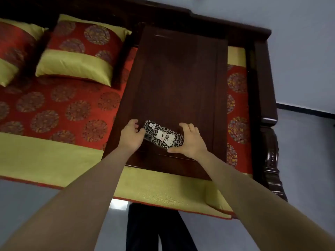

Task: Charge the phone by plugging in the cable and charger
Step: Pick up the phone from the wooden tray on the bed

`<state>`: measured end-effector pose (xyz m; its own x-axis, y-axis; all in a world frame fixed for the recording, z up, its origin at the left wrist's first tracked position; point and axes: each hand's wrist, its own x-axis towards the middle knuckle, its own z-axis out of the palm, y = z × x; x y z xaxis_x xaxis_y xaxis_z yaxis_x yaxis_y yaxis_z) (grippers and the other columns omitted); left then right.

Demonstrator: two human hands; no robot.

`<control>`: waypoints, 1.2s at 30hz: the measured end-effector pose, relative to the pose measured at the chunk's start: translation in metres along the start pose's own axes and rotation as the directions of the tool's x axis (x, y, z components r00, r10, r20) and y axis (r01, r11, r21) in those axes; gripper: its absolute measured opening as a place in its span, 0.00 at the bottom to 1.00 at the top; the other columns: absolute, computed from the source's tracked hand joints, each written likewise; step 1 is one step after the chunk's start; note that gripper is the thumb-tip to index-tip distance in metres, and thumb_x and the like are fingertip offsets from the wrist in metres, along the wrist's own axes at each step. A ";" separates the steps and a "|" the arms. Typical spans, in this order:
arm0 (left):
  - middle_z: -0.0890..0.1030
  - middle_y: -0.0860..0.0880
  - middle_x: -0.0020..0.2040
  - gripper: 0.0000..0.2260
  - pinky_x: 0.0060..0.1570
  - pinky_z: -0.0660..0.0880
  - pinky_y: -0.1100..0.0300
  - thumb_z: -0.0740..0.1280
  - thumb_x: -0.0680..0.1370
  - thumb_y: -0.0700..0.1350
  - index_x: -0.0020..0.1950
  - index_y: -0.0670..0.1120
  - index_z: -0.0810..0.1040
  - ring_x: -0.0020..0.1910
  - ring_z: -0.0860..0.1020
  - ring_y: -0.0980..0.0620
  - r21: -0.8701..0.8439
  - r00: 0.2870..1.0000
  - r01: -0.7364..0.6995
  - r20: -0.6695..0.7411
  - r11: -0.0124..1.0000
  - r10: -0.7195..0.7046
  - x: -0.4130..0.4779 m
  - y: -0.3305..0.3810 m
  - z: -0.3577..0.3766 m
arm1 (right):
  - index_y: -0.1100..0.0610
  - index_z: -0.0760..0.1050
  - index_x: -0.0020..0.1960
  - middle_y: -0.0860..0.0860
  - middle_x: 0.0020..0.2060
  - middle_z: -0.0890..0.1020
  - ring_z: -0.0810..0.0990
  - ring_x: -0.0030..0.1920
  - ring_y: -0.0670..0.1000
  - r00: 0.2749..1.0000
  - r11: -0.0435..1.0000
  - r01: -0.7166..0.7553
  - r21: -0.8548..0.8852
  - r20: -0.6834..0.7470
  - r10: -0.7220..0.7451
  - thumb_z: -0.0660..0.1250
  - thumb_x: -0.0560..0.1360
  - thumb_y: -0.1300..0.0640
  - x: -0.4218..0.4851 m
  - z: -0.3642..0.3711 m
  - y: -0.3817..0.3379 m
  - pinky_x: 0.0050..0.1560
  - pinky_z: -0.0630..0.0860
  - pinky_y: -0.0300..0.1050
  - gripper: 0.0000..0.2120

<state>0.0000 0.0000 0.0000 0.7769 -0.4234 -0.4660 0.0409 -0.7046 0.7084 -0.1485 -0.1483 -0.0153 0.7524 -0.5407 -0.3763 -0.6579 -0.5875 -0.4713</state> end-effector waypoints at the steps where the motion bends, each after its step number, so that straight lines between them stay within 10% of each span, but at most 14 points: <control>1: 0.78 0.39 0.64 0.22 0.58 0.67 0.61 0.64 0.78 0.42 0.71 0.40 0.68 0.62 0.76 0.43 0.005 1.000 0.025 -0.004 1.000 -0.025 0.004 0.000 0.001 | 0.53 0.59 0.73 0.53 0.66 0.68 0.65 0.67 0.56 1.000 1.000 0.010 -0.014 0.015 -0.010 0.80 0.58 0.39 0.004 0.001 -0.001 0.65 0.71 0.59 0.52; 12: 0.79 0.42 0.57 0.16 0.62 0.74 0.48 0.68 0.70 0.48 0.55 0.41 0.78 0.61 0.75 0.41 -0.043 0.931 0.344 0.141 0.938 -0.336 0.036 0.015 0.009 | 0.58 0.66 0.63 0.55 0.58 0.70 0.68 0.58 0.56 0.990 0.980 0.069 -0.186 0.131 -0.045 0.81 0.57 0.44 0.024 0.005 -0.010 0.58 0.73 0.55 0.42; 21: 0.78 0.41 0.59 0.23 0.59 0.72 0.50 0.72 0.71 0.53 0.58 0.40 0.75 0.60 0.74 0.43 0.128 0.948 0.259 0.154 0.957 -0.277 0.046 0.004 0.010 | 0.57 0.66 0.61 0.51 0.55 0.68 0.66 0.55 0.53 0.988 0.955 0.119 -0.272 0.124 -0.087 0.78 0.54 0.40 0.018 0.012 -0.011 0.55 0.71 0.52 0.43; 29: 0.79 0.45 0.51 0.09 0.55 0.79 0.52 0.71 0.75 0.49 0.44 0.47 0.73 0.51 0.79 0.48 -0.424 0.947 0.285 0.263 0.860 -0.184 0.026 0.007 0.000 | 0.56 0.67 0.61 0.51 0.55 0.70 0.69 0.55 0.53 0.992 0.979 0.128 -0.156 0.005 -0.129 0.77 0.56 0.43 0.005 0.012 -0.009 0.54 0.71 0.52 0.39; 36: 0.83 0.44 0.52 0.10 0.50 0.82 0.48 0.67 0.78 0.47 0.55 0.44 0.73 0.51 0.83 0.47 -0.654 0.885 0.373 0.463 0.658 -0.041 -0.004 -0.007 -0.034 | 0.55 0.64 0.68 0.50 0.58 0.71 0.70 0.57 0.52 0.949 0.946 0.316 -0.071 0.030 -0.315 0.77 0.59 0.49 -0.005 -0.020 -0.033 0.57 0.73 0.55 0.41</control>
<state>0.0178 0.0259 0.0151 0.3950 -0.6096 -0.6873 0.7277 -0.2490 0.6391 -0.1318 -0.1380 0.0177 0.9220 -0.3099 -0.2322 -0.3867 -0.7694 -0.5084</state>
